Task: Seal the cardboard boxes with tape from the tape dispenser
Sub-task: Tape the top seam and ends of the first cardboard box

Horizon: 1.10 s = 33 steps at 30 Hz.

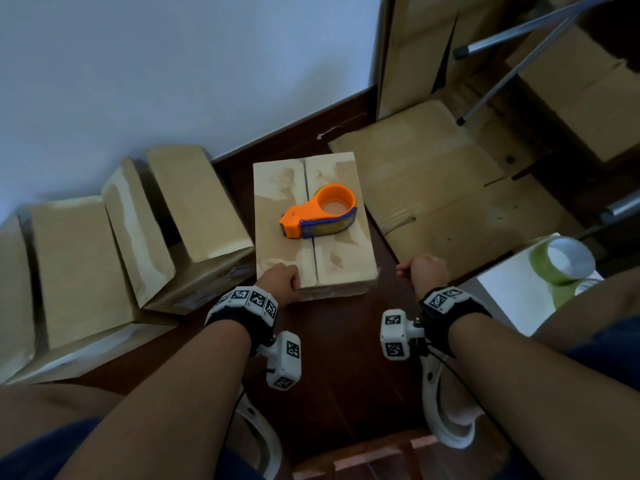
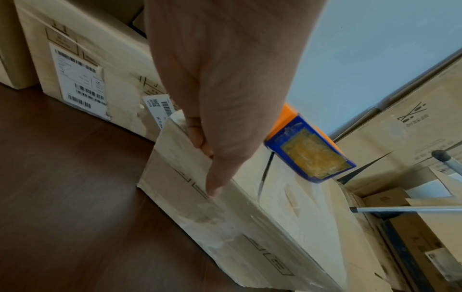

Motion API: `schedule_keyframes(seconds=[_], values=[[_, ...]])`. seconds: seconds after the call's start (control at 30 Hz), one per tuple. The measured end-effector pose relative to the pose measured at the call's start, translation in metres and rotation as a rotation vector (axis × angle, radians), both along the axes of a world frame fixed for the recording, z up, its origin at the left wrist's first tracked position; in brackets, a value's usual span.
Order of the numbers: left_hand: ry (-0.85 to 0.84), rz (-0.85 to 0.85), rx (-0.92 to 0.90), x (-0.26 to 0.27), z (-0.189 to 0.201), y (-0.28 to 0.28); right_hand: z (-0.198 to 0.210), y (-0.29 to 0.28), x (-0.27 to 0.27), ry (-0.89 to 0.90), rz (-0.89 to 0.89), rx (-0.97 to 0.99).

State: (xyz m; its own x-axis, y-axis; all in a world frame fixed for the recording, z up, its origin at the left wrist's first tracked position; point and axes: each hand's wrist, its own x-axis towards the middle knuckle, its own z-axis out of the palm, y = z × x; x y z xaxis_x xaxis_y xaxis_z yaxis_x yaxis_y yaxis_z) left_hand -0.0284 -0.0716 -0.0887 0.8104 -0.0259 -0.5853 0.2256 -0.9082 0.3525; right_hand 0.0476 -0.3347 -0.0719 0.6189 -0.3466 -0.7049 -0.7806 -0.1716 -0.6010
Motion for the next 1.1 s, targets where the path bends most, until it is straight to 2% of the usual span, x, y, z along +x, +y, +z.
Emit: schedule_keyframes(seconds=[0.1,0.2,0.27,0.5,0.57,0.67,0.77,0.9,1.03,1.1], values=[[0.014,0.001,0.011,0.003,-0.001,0.000,0.004,-0.004,-0.014,0.004,0.213,-0.041],[0.041,-0.015,0.018,0.005,0.002,-0.001,0.018,0.005,-0.019,-0.131,0.689,-0.245],[0.033,-0.006,0.012,0.005,0.002,-0.001,0.024,0.010,-0.022,-0.206,0.933,-0.416],[0.023,0.018,-0.012,0.003,0.001,0.000,0.018,0.024,-0.026,-0.201,1.314,-0.782],[0.020,0.022,-0.009,0.003,-0.001,0.000,0.013,0.028,-0.025,-0.163,1.330,-0.762],[0.028,0.022,0.006,0.003,0.000,-0.002,0.007,0.028,-0.018,-0.093,1.200,-0.564],[0.040,0.009,0.011,0.003,0.003,-0.003,0.004,0.017,-0.013,-0.006,1.169,-0.393],[0.018,-0.013,0.029,0.002,0.004,-0.003,-0.004,0.009,-0.011,0.024,0.874,-0.297],[0.003,-0.099,0.089,0.004,0.004,-0.004,0.003,0.035,-0.031,0.253,0.988,0.119],[0.007,-0.133,0.119,0.007,0.005,-0.005,0.005,0.056,-0.039,0.197,1.121,0.127]])
